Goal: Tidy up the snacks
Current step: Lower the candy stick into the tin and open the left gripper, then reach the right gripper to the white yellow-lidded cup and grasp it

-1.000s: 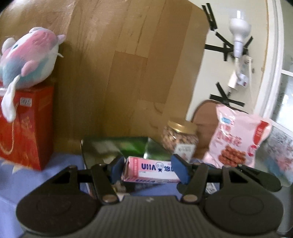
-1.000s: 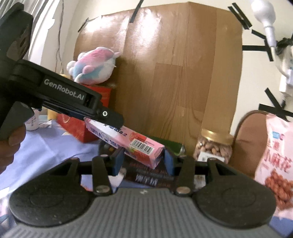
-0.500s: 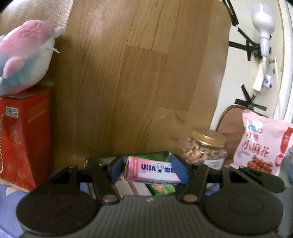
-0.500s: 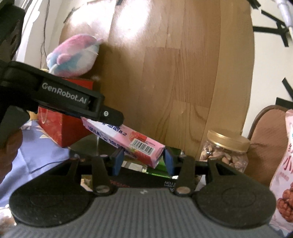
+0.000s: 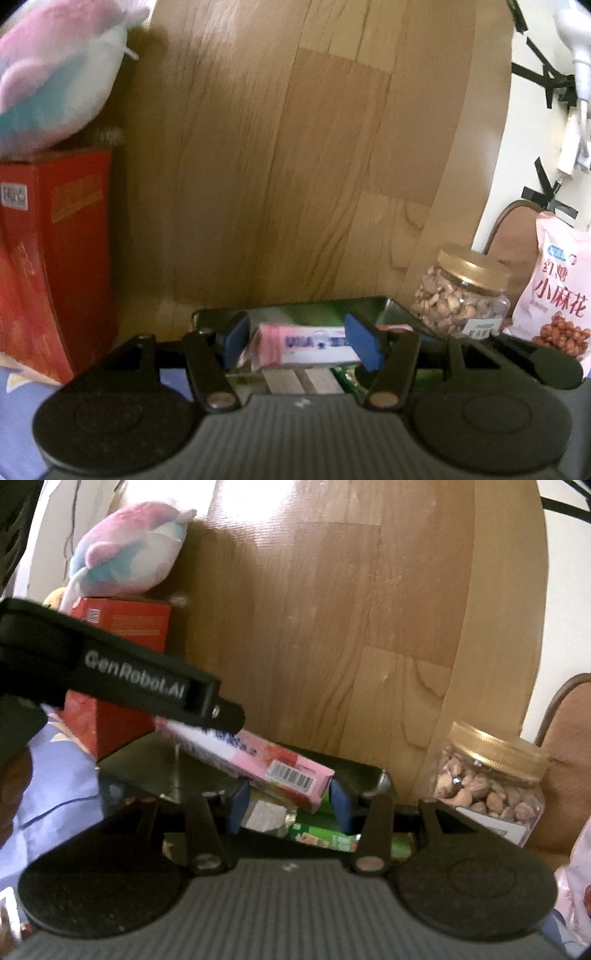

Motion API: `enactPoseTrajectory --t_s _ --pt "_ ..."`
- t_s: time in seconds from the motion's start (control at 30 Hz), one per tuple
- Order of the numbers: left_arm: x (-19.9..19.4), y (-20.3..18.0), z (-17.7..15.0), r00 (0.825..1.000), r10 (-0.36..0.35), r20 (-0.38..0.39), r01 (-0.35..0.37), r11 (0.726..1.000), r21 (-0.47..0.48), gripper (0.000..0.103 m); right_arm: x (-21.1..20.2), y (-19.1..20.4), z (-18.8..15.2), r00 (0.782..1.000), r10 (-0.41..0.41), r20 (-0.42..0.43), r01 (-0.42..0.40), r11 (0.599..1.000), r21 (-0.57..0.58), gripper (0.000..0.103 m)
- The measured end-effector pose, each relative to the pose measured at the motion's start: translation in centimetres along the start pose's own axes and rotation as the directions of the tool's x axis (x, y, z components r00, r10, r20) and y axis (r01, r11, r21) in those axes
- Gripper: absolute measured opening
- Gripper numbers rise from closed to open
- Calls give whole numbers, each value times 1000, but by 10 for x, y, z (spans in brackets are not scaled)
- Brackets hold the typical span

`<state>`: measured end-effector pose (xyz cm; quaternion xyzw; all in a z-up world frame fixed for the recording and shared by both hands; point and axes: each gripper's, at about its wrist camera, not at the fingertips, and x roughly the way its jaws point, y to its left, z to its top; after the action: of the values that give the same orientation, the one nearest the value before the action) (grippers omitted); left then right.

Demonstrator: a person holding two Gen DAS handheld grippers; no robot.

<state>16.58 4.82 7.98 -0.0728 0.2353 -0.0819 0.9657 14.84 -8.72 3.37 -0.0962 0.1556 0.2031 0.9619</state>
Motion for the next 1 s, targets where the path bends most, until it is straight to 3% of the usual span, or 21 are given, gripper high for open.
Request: enactPoseTrajectory --t_s 0.2,0.43,0.73,0.83,0.93,1.0 --pt "3 -5 -6 999 40 9 -40 999 26 67 1 -2 -3 1000 -19 18 18 1000 21 51" --pt "0 0 -8 998 59 12 -59 998 14 67 -8 -15 -8 1000 -6 21 4 995 101 51" --pt "-22 0 -2 999 17 38 -17 1000 7 67 -24 -29 -7 998 65 8 -66 977 203 51" --pt "-33 -2 1 999 -8 43 6 999 33 67 -34 -33 -2 987 158 -9 -152 959 238 56" --pt "-48 -2 8 997 -30 64 28 999 42 67 -41 -33 1 949 312 -36 -292 919 265 71" --pt "-60 1 13 995 -48 84 46 999 29 70 -39 -25 1 922 380 -80 -349 901 258 74"
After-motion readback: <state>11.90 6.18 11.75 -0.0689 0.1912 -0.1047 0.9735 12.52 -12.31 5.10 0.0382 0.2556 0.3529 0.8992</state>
